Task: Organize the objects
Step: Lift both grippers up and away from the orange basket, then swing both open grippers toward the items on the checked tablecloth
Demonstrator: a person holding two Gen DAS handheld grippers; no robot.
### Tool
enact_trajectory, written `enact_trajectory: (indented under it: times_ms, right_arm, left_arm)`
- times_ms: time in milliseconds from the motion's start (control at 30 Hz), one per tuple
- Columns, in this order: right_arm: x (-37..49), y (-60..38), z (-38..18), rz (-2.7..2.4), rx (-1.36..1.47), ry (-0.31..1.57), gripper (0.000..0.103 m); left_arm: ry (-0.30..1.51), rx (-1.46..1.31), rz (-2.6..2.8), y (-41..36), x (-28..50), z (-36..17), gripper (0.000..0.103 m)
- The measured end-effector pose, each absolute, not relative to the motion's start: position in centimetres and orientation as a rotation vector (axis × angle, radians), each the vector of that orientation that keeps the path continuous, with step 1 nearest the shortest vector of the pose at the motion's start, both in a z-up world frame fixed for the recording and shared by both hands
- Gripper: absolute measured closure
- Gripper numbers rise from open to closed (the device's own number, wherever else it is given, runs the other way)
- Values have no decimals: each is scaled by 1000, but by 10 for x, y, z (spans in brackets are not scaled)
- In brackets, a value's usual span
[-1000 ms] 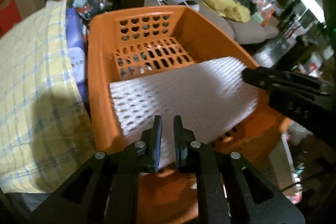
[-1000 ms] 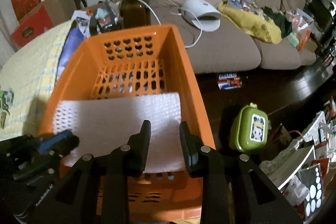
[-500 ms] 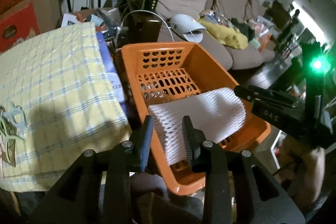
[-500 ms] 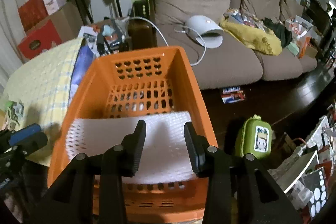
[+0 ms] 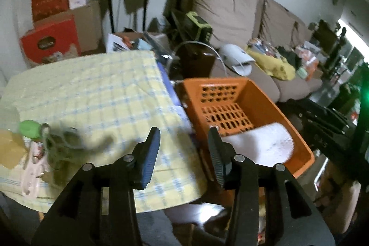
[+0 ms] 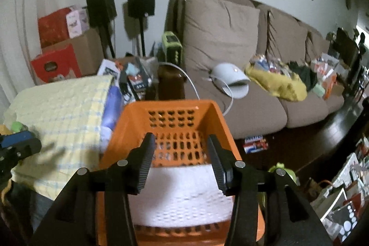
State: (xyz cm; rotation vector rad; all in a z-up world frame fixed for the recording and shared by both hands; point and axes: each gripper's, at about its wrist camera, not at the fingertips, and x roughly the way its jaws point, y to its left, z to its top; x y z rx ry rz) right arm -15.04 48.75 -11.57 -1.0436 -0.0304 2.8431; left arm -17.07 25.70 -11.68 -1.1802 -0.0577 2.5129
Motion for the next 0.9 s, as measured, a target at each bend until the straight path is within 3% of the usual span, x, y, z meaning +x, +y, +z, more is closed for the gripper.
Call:
enact_trajectory:
  times_ms: [67,133,233,300,367,533,567,633,733,833,900]
  right_arm:
    - [-152,478,-115,2861,-1030,-56,53]
    - [-153,473,-115,2858,-1016,-94,52]
    - [-154,471,-116,2847,-1002,-104,50]
    - [-152,472,-116,2869,-977,-81,46]
    - [-150,473,-117,2909,-938,-45,33]
    - [-152,469,-121,2912,-930,-53,27]
    - [-153,466,-122,2909,-937,-74,24]
    - [-153,464,-123,2904,-930,-114,23]
    - [-150,459,-120,2896,-877,-185,15]
    - [-144,456,-113,2931,-812,-196,0]
    - [-139,450,-105,2976,-769,-194,1]
  left_arm:
    - [-33,-1139,2587,246,-168,-111,62]
    - [26,-1079,2682,237,-163,-104,50]
    - [58,-1001,2754,221,-157,-94,42]
    - [51,-960,2766,208,-156,-89,41]
    - [48,-931,2766,198,-156,-85,41]
    - [136,-845,2866,179,-149,-71,39]
    - [173,-805,2918,175,-147,-65,35]
    - [201,-733,2965,169,-142,-56,10]
    - [207,-623,2995,153,-133,-39,3]
    - [191,-578,3037,124,-129,-23,1]
    - [134,-571,3079,94,-127,-14,1]
